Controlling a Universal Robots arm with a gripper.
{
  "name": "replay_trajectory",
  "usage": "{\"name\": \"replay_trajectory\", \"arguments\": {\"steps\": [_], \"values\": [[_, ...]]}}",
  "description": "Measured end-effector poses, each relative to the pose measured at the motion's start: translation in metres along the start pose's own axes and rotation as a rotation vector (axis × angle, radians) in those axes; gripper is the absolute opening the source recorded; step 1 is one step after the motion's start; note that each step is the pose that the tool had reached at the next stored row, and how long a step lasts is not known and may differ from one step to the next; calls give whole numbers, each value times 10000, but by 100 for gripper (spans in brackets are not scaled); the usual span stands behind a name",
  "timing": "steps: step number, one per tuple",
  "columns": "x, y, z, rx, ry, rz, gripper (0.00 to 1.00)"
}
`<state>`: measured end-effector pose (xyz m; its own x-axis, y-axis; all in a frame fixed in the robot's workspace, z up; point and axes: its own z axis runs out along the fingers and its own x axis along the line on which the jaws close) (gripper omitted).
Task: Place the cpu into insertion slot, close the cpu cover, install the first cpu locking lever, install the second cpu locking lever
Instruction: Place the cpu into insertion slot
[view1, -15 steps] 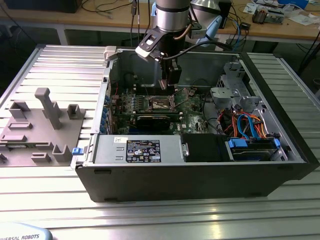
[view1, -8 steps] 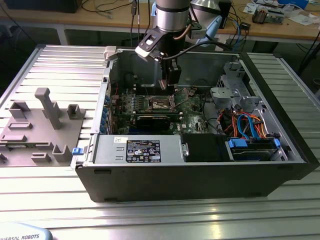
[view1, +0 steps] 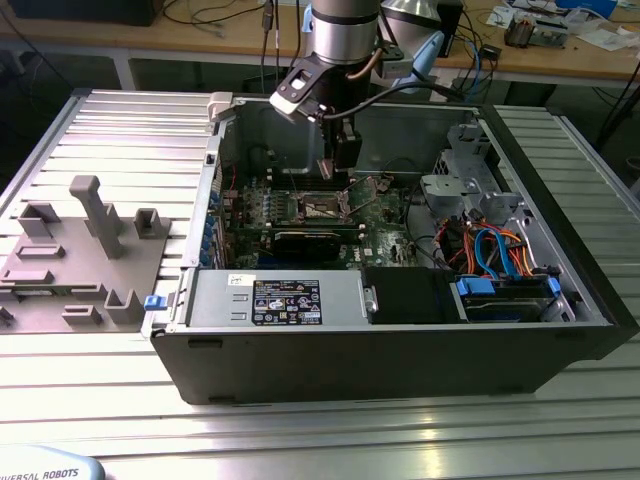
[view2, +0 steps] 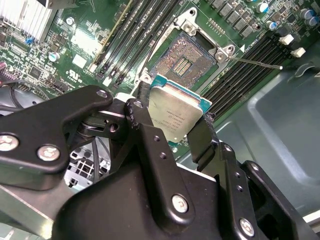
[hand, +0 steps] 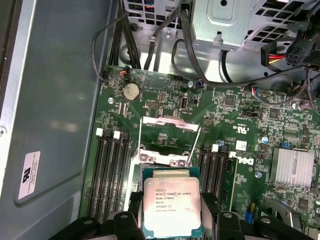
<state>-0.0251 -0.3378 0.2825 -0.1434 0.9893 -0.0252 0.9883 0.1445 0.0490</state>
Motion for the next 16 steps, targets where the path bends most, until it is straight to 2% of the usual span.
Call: {"name": "replay_trajectory", "arguments": {"steps": [5, 16], "values": [[0, 0, 0, 5, -10, 194, 54], [2, 0, 1, 6, -14, 231, 54]]}}
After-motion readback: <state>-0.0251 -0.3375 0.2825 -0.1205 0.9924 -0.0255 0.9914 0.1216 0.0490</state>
